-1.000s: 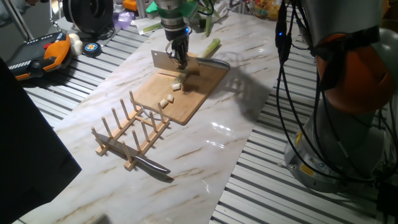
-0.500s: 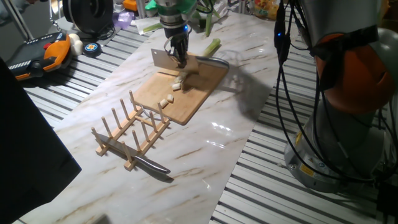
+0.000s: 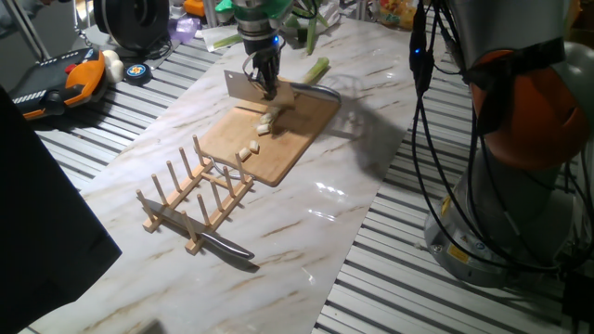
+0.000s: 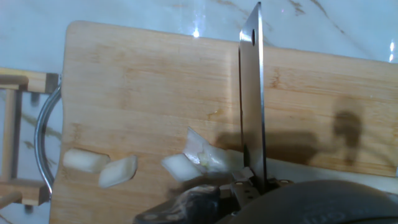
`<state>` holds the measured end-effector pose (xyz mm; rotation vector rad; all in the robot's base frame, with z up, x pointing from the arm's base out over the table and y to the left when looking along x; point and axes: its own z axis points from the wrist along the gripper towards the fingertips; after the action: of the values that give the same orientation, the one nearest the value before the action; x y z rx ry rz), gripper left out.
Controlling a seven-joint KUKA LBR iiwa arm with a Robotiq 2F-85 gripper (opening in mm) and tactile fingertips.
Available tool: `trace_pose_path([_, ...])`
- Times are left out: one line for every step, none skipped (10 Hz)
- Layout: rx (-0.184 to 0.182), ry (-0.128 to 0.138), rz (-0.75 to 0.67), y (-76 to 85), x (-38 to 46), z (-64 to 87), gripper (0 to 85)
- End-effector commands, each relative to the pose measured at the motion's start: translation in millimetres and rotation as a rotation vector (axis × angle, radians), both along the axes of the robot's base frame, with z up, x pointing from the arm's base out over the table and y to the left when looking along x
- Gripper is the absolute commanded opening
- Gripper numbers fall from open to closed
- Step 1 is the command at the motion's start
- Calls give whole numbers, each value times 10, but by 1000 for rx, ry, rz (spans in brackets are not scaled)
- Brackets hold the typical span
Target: Chop the scallions
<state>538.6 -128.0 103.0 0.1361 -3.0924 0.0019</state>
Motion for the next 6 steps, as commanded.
trace_pose_path([0, 0, 0, 2, 11, -12, 7])
trace_pose_path([-1, 0, 0, -2, 28, -36, 7])
trace_pose_path([2, 0, 0, -8, 44, -66, 7])
trace_pose_path([3, -4, 0, -11, 54, -87, 7])
trace_pose_path([2, -7, 0, -3, 61, -121, 7])
trace_pose_path([2, -13, 0, -4, 63, -169, 7])
